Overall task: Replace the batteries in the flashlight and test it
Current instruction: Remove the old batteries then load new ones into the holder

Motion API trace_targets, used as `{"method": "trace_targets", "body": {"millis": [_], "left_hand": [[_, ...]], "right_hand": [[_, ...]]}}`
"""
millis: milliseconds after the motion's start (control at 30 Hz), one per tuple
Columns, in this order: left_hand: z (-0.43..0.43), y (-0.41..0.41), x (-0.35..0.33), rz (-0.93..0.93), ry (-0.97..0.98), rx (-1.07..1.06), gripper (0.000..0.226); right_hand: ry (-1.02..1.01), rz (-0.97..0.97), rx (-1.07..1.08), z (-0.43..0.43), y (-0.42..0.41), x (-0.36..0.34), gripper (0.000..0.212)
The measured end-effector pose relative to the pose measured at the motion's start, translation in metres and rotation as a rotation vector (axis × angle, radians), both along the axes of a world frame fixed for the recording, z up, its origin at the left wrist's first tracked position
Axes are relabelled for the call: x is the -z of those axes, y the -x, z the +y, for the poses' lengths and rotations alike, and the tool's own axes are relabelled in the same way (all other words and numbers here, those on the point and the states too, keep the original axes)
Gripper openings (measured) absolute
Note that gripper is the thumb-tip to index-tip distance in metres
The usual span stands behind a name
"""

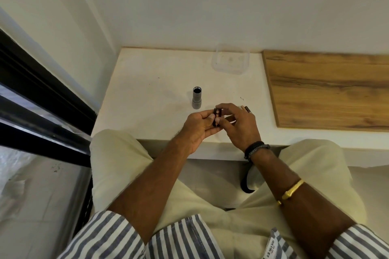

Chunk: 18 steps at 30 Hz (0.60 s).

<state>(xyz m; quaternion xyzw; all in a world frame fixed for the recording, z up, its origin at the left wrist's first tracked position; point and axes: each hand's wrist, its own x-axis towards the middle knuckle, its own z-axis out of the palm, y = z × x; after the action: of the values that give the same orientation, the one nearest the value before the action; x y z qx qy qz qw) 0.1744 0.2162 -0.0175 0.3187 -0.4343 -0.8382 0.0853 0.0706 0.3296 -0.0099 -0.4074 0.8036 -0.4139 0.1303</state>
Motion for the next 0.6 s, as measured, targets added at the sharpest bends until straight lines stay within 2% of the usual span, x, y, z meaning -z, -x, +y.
{"method": "trace_targets", "body": {"millis": [133, 233, 400, 467, 600], "left_hand": [[-0.001, 0.000, -0.001, -0.059, 0.078, -0.094, 0.027], [-0.005, 0.001, 0.001, -0.145, 0.276, -0.293, 0.024], [-0.020, 0.004, 0.004, -0.321, 0.681, -0.541, 0.020], [-0.027, 0.008, 0.004, -0.345, 0.809, -0.539, 0.033], [-0.038, 0.020, 0.004, -0.360, 0.938, -0.371, 0.055]], "right_hand": [[0.071, -0.124, 0.046, -0.002, -0.003, 0.000, 0.027], [0.179, -0.310, 0.105, -0.003, -0.003, 0.000, 0.026], [0.231, -0.454, 0.206, -0.005, 0.003, 0.000, 0.025], [0.255, -0.490, 0.237, -0.005, 0.005, -0.001, 0.025], [0.284, -0.544, 0.272, -0.004, 0.009, -0.001, 0.024]]}}
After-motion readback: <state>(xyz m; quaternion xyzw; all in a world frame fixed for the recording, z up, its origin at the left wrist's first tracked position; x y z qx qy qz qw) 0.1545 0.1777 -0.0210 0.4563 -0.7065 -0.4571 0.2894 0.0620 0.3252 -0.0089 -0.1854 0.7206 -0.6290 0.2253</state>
